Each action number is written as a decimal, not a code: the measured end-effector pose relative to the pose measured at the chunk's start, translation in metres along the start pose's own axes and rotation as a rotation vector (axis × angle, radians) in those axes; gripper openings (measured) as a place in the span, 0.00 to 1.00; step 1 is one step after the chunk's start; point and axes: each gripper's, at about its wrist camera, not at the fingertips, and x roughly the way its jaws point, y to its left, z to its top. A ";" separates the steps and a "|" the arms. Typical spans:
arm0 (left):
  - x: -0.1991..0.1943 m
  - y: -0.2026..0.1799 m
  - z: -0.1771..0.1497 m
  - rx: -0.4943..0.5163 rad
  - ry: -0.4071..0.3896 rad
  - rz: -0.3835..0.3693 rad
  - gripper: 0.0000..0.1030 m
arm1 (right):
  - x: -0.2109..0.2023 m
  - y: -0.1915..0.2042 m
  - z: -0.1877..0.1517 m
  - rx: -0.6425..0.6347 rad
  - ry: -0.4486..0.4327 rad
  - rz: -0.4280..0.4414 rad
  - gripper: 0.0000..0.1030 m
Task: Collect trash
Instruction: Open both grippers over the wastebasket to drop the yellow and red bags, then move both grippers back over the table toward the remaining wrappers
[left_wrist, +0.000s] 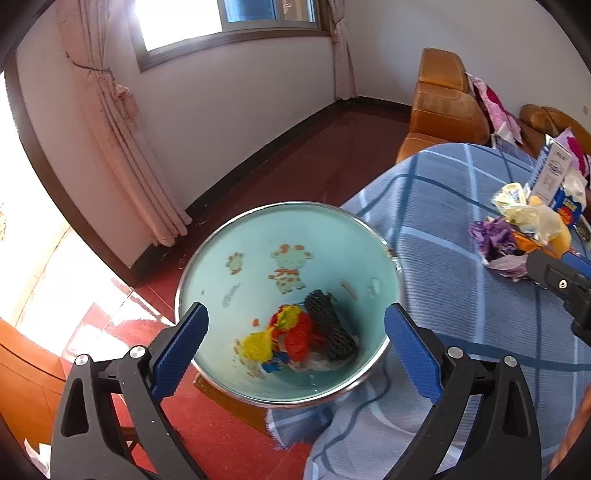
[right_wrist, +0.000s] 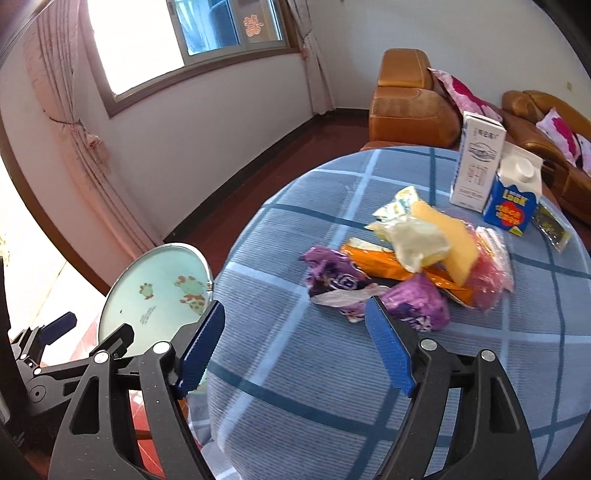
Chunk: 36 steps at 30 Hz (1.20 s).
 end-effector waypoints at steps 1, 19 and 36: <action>-0.001 -0.002 0.000 0.002 -0.002 -0.006 0.92 | -0.001 -0.003 -0.001 0.005 -0.001 -0.005 0.75; -0.011 -0.045 -0.004 0.085 -0.015 -0.059 0.94 | -0.027 -0.062 -0.012 0.072 -0.061 -0.077 0.74; -0.002 -0.081 -0.001 0.137 -0.024 -0.157 0.79 | -0.037 -0.146 -0.025 0.195 -0.060 -0.205 0.55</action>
